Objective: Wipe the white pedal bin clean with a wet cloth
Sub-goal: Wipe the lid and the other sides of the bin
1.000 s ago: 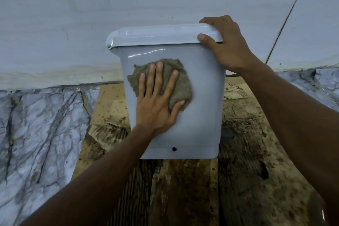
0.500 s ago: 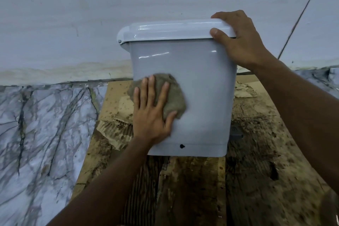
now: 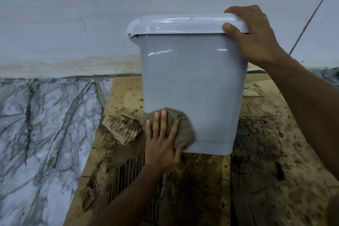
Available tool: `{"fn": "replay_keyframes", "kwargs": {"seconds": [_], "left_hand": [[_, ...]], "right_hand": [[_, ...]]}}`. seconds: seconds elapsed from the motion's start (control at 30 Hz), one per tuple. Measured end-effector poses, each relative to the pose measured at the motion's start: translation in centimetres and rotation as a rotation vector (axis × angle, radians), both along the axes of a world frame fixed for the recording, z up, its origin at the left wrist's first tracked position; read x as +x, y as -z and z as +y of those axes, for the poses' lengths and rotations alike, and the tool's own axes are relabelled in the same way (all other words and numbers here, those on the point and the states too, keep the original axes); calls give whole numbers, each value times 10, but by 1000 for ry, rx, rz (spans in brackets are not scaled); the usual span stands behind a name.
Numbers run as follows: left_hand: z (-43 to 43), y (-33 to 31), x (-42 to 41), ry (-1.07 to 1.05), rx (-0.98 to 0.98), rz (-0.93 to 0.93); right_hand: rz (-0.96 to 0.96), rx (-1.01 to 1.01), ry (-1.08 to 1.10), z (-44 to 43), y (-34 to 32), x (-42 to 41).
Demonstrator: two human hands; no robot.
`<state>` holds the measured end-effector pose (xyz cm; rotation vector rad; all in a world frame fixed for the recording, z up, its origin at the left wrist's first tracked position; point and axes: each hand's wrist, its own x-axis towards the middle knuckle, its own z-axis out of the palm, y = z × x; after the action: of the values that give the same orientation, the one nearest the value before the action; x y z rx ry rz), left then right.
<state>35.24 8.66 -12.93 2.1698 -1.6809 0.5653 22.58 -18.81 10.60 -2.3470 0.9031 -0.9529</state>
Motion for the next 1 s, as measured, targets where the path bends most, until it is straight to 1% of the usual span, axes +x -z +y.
{"fn": "replay_keyframes", "kwargs": {"seconds": [0.1, 0.2, 0.27, 0.3, 0.4, 0.47, 0.53, 0.57, 0.67, 0.77, 0.83, 0.93, 1.0], "left_hand": [[-39, -55, 29, 31, -88, 38], [-73, -101, 59, -14, -268, 216], [-76, -106, 62, -57, -336, 321], [-72, -99, 58, -84, -345, 330], [-49, -62, 30, -144, -298, 274], [-32, -33, 3, -163, -192, 195], [-24, -14, -23, -124, -89, 122], [-27, -11, -31, -89, -69, 98], [-54, -36, -31, -75, -118, 88], [-99, -90, -19, -172, -216, 147], [-129, -125, -21, -212, -249, 188], [-157, -149, -37, -206, -242, 205], [-160, -145, -51, -123, -191, 136]], "right_hand": [[-5, 12, 2, -1, 1, -1], [-4, 4, -7, -1, 0, 0], [-2, 0, -7, -1, 0, -1], [-3, -2, -7, 0, -1, -1], [-5, -14, -9, 2, 0, -1], [-14, -19, 0, 2, 0, -1], [-32, -11, 5, 3, 0, -1], [-35, -6, 4, 3, 0, -2], [-28, -7, -7, 4, 1, -4], [-26, 0, -1, 4, 1, -3], [-38, 12, 3, 3, 1, -1], [-50, 21, -2, 1, 2, 0], [-53, 16, -4, 1, 3, 0]]}}
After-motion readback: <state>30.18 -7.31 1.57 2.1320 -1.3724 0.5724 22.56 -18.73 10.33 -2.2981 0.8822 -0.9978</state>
